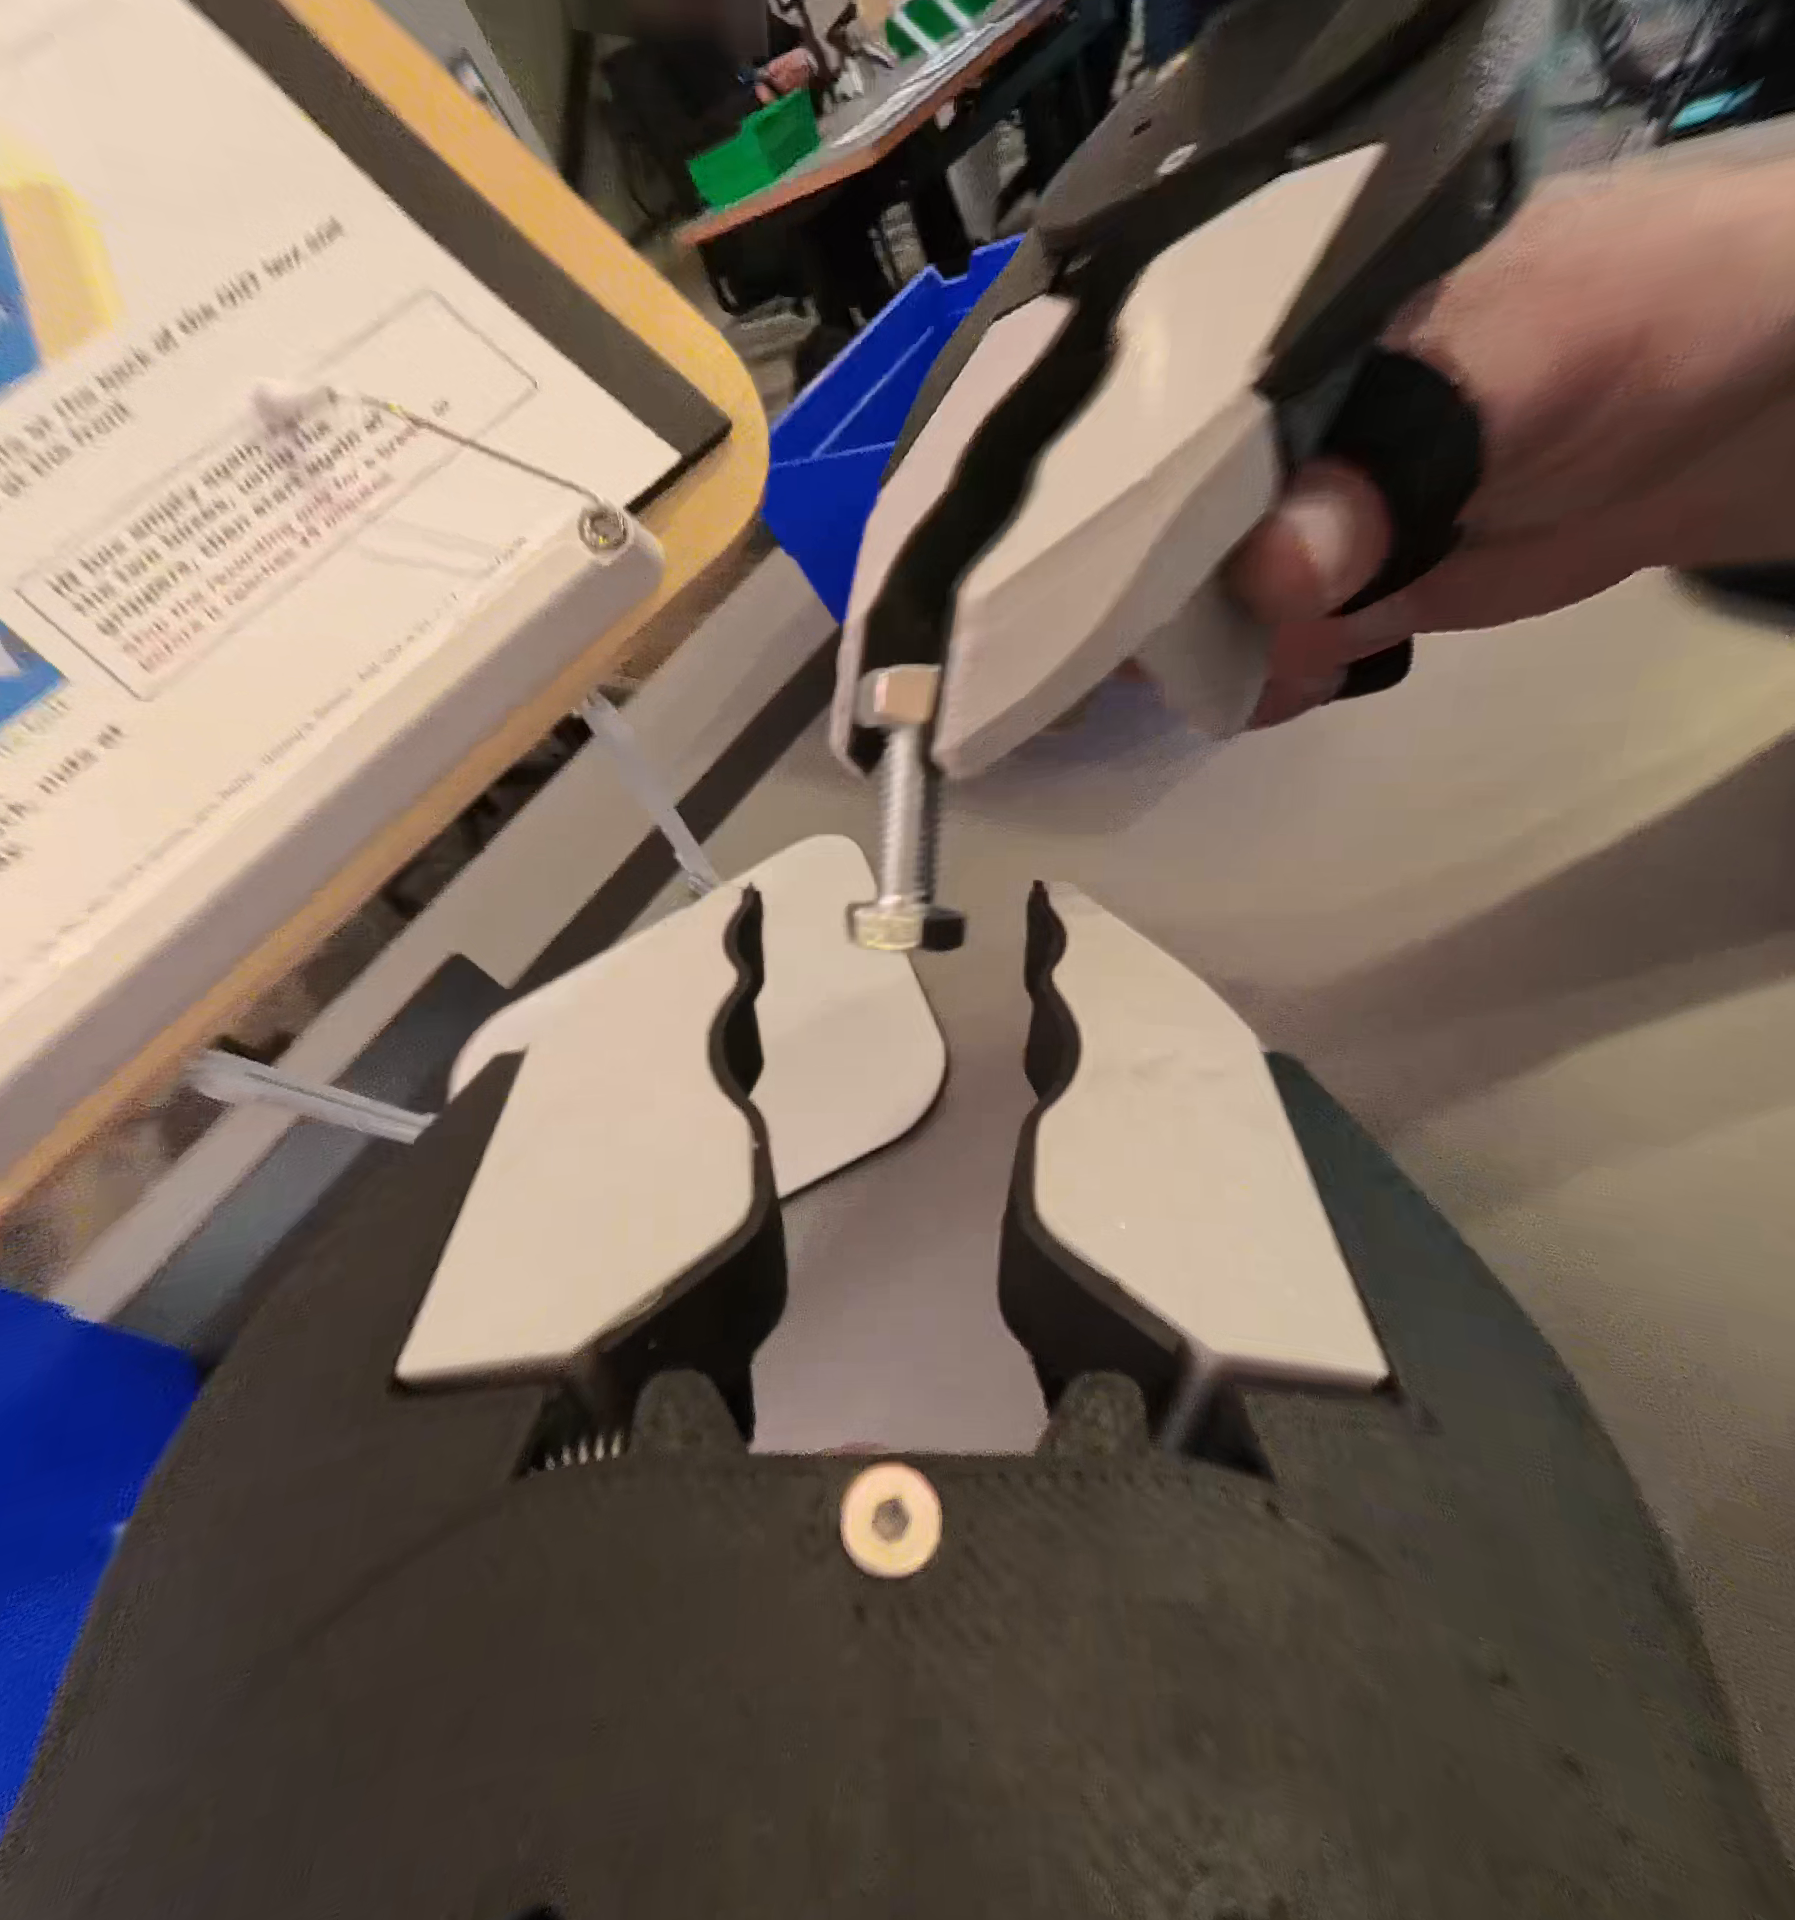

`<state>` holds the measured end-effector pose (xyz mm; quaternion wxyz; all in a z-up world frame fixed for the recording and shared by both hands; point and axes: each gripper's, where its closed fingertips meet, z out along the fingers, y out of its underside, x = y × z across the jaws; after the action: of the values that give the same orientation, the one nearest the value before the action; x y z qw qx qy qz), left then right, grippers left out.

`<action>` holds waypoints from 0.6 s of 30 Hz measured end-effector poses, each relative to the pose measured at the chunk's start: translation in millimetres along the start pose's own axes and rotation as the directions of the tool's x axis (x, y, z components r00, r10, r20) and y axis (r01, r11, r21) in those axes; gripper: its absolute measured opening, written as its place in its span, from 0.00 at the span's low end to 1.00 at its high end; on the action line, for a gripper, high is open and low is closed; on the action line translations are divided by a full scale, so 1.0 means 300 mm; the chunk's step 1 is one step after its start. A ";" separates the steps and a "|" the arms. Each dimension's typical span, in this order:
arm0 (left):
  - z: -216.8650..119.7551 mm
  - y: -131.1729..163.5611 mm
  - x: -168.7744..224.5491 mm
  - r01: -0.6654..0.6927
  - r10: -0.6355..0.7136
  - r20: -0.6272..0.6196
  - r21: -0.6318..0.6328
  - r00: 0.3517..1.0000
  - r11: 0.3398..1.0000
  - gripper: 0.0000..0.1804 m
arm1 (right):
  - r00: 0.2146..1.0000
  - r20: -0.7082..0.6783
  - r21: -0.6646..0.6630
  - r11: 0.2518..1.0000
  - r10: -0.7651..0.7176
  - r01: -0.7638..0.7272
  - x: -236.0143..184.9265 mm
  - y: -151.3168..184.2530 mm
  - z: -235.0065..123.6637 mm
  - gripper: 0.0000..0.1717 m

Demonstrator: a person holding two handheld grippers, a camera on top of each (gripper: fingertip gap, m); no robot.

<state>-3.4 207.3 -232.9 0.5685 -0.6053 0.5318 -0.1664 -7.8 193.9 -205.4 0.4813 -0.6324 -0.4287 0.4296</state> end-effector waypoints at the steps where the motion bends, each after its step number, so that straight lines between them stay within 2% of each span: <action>1: 0.000 -0.004 0.002 -0.037 0.037 0.029 -0.005 0.999 0.999 0.22 | 1.000 -0.011 -0.004 1.000 0.016 -0.016 0.006 0.004 0.003 0.11; 6: 0.000 0.010 -0.022 -0.141 0.154 0.159 -0.093 0.975 0.986 0.13 | 0.998 -0.037 -0.022 0.999 0.049 -0.049 0.008 0.017 0.019 0.11; 7: 0.003 0.018 -0.021 -0.136 0.151 0.154 -0.109 0.976 0.985 0.10 | 0.997 -0.047 -0.024 0.998 0.060 -0.061 0.012 0.020 0.021 0.11; 14: 0.003 0.020 -0.025 -0.114 0.128 0.136 -0.109 0.982 0.987 0.10 | 0.997 -0.063 -0.015 0.999 0.039 -0.040 0.015 0.017 0.023 0.11; 16: 0.000 0.025 -0.029 -0.130 0.146 0.137 -0.118 0.980 0.984 0.10 | 0.998 -0.056 -0.028 0.999 0.028 -0.030 0.010 0.015 0.025 0.19; 18: 0.002 0.022 -0.015 -0.139 0.150 0.112 -0.099 0.982 0.985 0.10 | 0.998 -0.055 -0.014 1.000 0.024 -0.025 0.010 0.006 0.020 0.22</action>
<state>-7.6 212.7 -237.0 0.5816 -0.5992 0.5465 -0.0639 -12.6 198.1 -208.5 0.4828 -0.6527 -0.4107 0.4151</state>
